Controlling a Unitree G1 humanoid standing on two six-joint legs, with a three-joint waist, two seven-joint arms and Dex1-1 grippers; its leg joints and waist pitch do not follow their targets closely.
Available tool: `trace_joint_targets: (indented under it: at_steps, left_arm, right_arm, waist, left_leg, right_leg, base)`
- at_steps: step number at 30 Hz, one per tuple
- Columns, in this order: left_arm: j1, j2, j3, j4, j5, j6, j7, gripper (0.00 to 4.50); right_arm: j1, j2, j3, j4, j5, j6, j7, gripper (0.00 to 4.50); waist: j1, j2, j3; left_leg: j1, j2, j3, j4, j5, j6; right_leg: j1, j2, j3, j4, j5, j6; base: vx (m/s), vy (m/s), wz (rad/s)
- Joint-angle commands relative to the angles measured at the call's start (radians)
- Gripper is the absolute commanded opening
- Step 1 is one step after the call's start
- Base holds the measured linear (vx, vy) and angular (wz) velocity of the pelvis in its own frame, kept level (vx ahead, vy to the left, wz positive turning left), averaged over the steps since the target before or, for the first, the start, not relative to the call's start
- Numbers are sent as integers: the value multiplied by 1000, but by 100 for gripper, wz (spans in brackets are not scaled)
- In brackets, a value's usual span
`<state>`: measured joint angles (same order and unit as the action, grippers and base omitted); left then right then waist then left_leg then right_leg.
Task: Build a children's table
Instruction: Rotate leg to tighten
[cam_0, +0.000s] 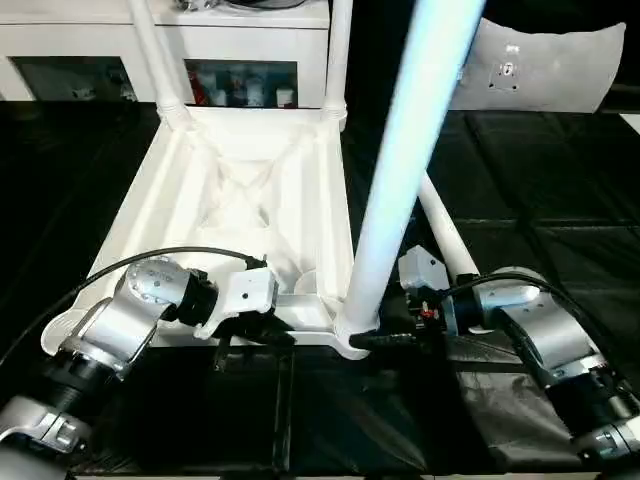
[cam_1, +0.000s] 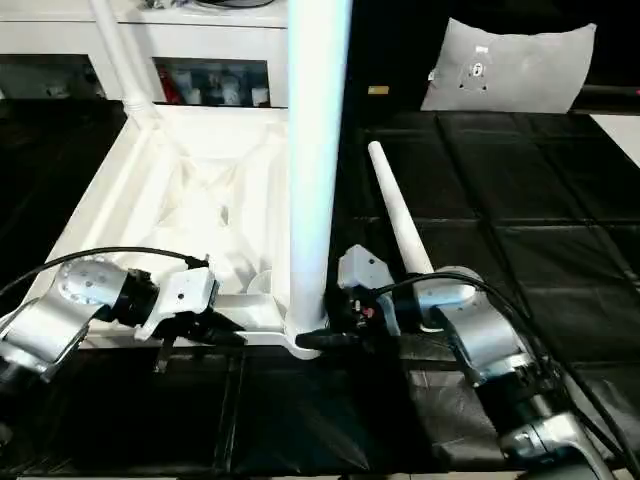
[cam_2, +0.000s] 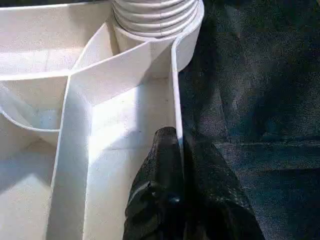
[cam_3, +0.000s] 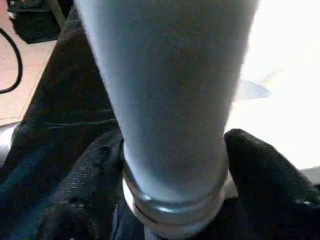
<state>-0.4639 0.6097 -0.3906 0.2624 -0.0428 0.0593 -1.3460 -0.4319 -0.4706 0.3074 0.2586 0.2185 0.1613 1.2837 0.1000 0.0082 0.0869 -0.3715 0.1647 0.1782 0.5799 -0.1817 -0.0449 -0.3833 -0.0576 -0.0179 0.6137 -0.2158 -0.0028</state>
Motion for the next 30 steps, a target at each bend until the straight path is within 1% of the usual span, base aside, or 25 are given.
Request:
trace_joint_targets:
  at_steps: [1,5,6,7,9,10,11,12,13,14,15,16,17,18,19,20,21,22,24,25,26,27,28,29,30]
  left_arm:
    - [-1,-1,-44,11,26,-22,-40,0]
    - [0,1,-42,16,27,-28,-43,0]
    - [3,1,-40,14,25,-27,-43,0]
    - [4,1,-39,14,24,-26,-41,0]
    - [15,1,-30,7,16,-12,-28,0]
    - [25,-1,-23,-3,14,-1,-12,0]
    - [37,-6,-13,-20,13,21,16,0]
    - [61,-21,5,-59,15,79,79,0]
    - [61,-21,5,-59,15,79,79,0]
    - [93,-51,29,-114,12,168,163,0]
    - [110,-76,46,-144,0,213,207,0]
    - [110,-76,46,-144,0,213,207,0]
    - [127,-105,61,-179,-9,263,255,0]
    - [144,-137,72,-214,-15,307,303,0]
    - [155,-163,78,-235,-14,339,340,0]
    - [164,-202,82,-254,-6,375,392,0]
    - [172,-253,91,-276,9,421,458,0]
    - [173,-263,92,-280,12,430,471,0]
    - [176,-331,104,-303,23,491,548,0]
    - [176,-333,104,-303,23,492,550,0]
    - [165,-405,115,-309,43,538,632,0]
    - [158,-444,119,-318,56,570,675,0]
    - [150,-476,121,-318,67,587,712,0]
    - [145,-494,122,-318,73,598,733,0]
    - [140,-507,118,-318,80,609,745,0]
  right_arm:
    - [-10,-1,4,6,-11,-12,12,298]
    - [-6,1,8,6,-7,-15,22,281]
    - [0,1,9,0,-3,-13,24,273]
    - [4,1,10,-2,-1,-11,24,273]
    - [26,3,7,-26,12,5,21,271]
    - [43,5,5,-47,22,21,14,269]
    - [69,7,2,-81,36,47,1,268]
    - [120,22,-5,-134,53,83,-43,268]
    - [120,22,-5,-134,53,83,-43,268]
    - [178,51,-8,-180,52,104,-115,267]
    - [205,78,-11,-188,33,97,-175,267]
    - [205,78,-11,-188,33,97,-175,267]
    - [236,113,-15,-198,20,99,-241,267]
    - [266,152,-19,-211,10,111,-310,267]
    - [286,184,-21,-216,-1,117,-363,267]
    - [308,228,-22,-217,-15,125,-430,267]
    - [328,279,-24,-224,-31,149,-507,266]
    - [331,289,-24,-226,-34,154,-522,266]
    - [336,360,-38,-219,-57,183,-633,266]
    - [336,362,-39,-218,-57,184,-636,266]
    - [317,446,-64,-181,-68,202,-750,266]
    - [306,493,-77,-162,-76,208,-813,266]
    - [289,527,-78,-140,-88,209,-854,266]
    - [279,546,-76,-127,-96,209,-877,266]
    - [267,559,-68,-114,-116,209,-901,266]
  waist:
    - [-3,9,-57]
    - [-3,10,-56]
    - [-3,13,-53]
    - [-3,12,-53]
    - [-3,16,-50]
    - [-3,15,-47]
    - [-3,15,-48]
    - [-1,16,-47]
    - [0,17,-43]
    - [0,17,-41]
    - [2,19,-35]
    - [-3,15,-27]
    - [-3,17,-18]
    - [-6,18,-10]
    - [-10,16,-8]
    - [-17,17,-5]
    - [-27,11,5]
    - [-36,15,7]
    - [-50,12,12]
    - [-53,12,12]
    - [-56,13,15]
    - [-66,15,19]
    - [-72,13,19]
    - [-76,12,21]
    - [-78,18,22]
  left_leg:
    - [20,68,-20,-70,-208,40]
    - [19,69,-21,-72,-209,38]
    - [19,68,-21,-73,-215,36]
    - [20,69,-21,-74,-221,34]
    - [19,69,-22,-75,-228,31]
    - [19,70,-22,-77,-233,30]
    - [19,70,-22,-77,-231,31]
    - [19,72,-23,-78,-220,34]
    - [18,72,-23,-80,-226,39]
    - [18,70,-23,-80,-232,41]
    - [19,73,-23,-84,-248,33]
    - [17,70,-23,-89,-285,27]
    - [18,68,-25,-93,-311,22]
    - [20,71,-27,-100,-355,0]
    - [21,68,-30,-100,-376,-5]
    - [24,68,-35,-104,-407,-23]
    - [19,63,-42,-109,-439,-29]
    - [16,62,-50,-114,-456,-37]
    - [24,59,-53,-115,-484,-37]
    - [25,56,-52,-115,-487,-32]
    - [28,52,-55,-116,-491,-26]
    - [33,52,-56,-117,-511,-28]
    - [29,51,-62,-121,-519,-34]
    - [28,51,-64,-122,-528,-36]
    - [21,52,-68,-128,-532,-39]
  right_leg:
    - [31,-83,38,-63,-78,-296]
    - [31,-83,39,-63,-84,-292]
    - [29,-82,39,-64,-89,-291]
    - [29,-82,39,-65,-94,-290]
    - [28,-82,40,-66,-99,-289]
    - [28,-80,40,-67,-97,-286]
    - [28,-81,40,-66,-92,-287]
    - [30,-81,41,-65,-69,-284]
    - [27,-82,41,-68,-70,-282]
    - [26,-81,41,-69,-87,-280]
    - [22,-83,43,-75,-119,-276]
    - [21,-85,45,-83,-205,-261]
    - [17,-86,46,-90,-274,-245]
    - [12,-89,51,-98,-377,-216]
    - [9,-90,51,-103,-434,-200]
    - [2,-92,52,-109,-513,-175]
    - [1,-92,51,-116,-596,-137]
    - [2,-94,48,-119,-647,-110]
    - [-9,-92,47,-131,-679,-85]
    - [-9,-93,47,-137,-697,-75]
    - [-12,-94,47,-145,-729,-57]
    - [-19,-93,43,-153,-744,-55]
    - [-14,-93,38,-153,-743,-48]
    - [-14,-92,36,-153,-732,-49]
    - [-5,-89,34,-146,-677,-51]
  base:
    - [0,0,0]
    - [0,0,0]
    - [0,0,0]
    - [0,0,0]
    - [0,0,0]
    - [0,0,0]
    - [0,0,0]
    - [0,0,0]
    - [0,0,0]
    - [0,0,0]
    - [0,0,0]
    - [0,0,0]
    - [0,0,0]
    - [0,0,0]
    - [0,0,0]
    - [0,0,0]
    - [0,0,0]
    - [0,0,0]
    - [0,0,0]
    - [0,0,0]
    - [0,0,0]
    - [0,0,0]
    - [0,0,0]
    - [0,0,0]
    - [0,0,0]
